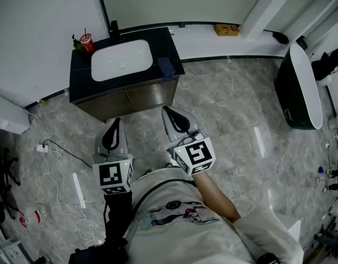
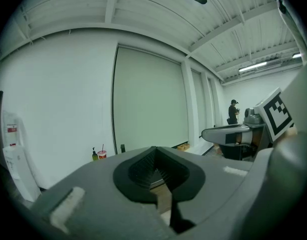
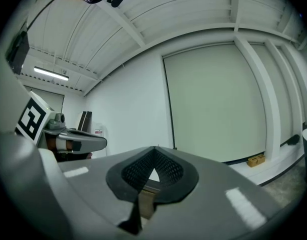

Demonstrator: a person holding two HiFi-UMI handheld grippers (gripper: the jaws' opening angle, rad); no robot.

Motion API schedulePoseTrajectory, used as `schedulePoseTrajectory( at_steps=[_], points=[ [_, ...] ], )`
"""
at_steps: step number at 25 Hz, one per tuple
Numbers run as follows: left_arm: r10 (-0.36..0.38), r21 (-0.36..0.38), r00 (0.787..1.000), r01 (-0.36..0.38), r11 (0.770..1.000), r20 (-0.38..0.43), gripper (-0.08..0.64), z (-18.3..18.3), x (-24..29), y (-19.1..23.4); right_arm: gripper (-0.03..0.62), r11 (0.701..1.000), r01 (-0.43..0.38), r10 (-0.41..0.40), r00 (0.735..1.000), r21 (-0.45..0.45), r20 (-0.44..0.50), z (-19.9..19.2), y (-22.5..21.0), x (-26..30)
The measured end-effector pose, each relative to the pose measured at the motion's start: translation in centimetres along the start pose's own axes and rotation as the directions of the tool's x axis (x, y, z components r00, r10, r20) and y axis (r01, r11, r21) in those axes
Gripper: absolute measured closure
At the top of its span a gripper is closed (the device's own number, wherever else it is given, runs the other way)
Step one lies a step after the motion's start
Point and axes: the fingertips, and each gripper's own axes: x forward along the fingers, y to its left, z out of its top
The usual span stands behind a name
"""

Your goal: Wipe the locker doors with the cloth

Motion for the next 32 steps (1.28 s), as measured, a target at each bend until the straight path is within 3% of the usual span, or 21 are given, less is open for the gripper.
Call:
schedulePoseTrajectory(
  at_steps=[8, 23, 32],
  points=[
    [-0.009, -0.009, 1.000, 0.009, 1.000, -0.009, 0.558, -0.6, -0.1, 0.5, 0.589, 1.000, 0.013, -0.013, 1.000, 0.014, 0.021, 0.0, -0.3, 0.3],
    [-0.032, -0.053, 0.996, 0.028, 0.998, -0.079, 0.558, -4.3, -1.0, 4.2, 0.589, 0.998, 0.053, -0.053, 0.997, 0.014, -0.052, -2.3, 0.9, 1.8],
    [-0.036, -0.081, 0.992, 0.027, 0.996, -0.118, 0.558, -5.9, 4.5, 5.2, 0.589, 0.998, 0.042, -0.038, 0.994, 0.038, -0.101, -4.6, -2.6, 5.8]
  ],
)
